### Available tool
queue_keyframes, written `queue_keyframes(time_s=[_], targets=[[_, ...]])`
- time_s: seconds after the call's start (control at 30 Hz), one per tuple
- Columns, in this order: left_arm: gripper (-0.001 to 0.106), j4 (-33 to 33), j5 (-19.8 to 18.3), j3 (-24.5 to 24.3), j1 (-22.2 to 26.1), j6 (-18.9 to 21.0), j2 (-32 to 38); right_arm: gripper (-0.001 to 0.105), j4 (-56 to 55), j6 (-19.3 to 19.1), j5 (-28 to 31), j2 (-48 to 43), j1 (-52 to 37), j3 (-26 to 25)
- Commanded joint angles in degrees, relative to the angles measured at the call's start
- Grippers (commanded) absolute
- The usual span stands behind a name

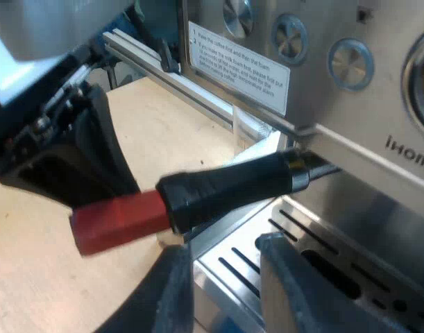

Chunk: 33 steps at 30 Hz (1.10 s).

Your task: Put the handle in the coffee machine

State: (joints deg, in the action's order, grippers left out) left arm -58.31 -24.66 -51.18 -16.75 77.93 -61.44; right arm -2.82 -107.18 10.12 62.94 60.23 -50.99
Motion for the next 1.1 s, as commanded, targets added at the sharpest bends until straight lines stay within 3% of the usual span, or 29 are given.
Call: queue_keyframes(time_s=[0.03,0.2,0.33,0.4,0.47,0.6,0.87,1.1], targets=[[0.0,-0.55,-6.45,-0.02,-2.77,0.67,0.61,0.028,-0.09,-0.57,-0.18,-1.31,0.12,-0.29],[0.0,-0.38,-5.11,-0.02,-4.83,0.67,0.61,0.028,-1.6,-0.44,-0.18,-2.54,0.12,-0.29],[0.0,0.28,-5.11,-0.02,-6.3,0.67,0.61,0.029,-4.72,3.01,-0.18,-3.54,0.12,-0.29],[0.0,0.32,-5.11,-0.02,-6.3,0.67,0.61,0.037,-7.29,7.53,-0.18,-4.06,0.12,-0.29],[0.0,1.46,-5.11,-0.02,-7.89,1.9,0.61,0.048,-9.03,9.66,-0.18,-4.32,0.12,-0.29],[0.0,2.63,-5.11,-0.02,-9.48,3.22,0.61,0.067,-10.34,9.71,-3.35,-4.49,0.12,-0.29],[0.0,3.49,-5.55,-0.02,-10.2,3.22,0.61,0.067,-10.34,9.71,-3.5,-4.49,0.12,-0.29],[0.0,4.67,-8.85,-0.02,-10.2,3.22,0.61,0.067,-10.34,9.71,-3.56,-4.49,0.12,-0.29]])
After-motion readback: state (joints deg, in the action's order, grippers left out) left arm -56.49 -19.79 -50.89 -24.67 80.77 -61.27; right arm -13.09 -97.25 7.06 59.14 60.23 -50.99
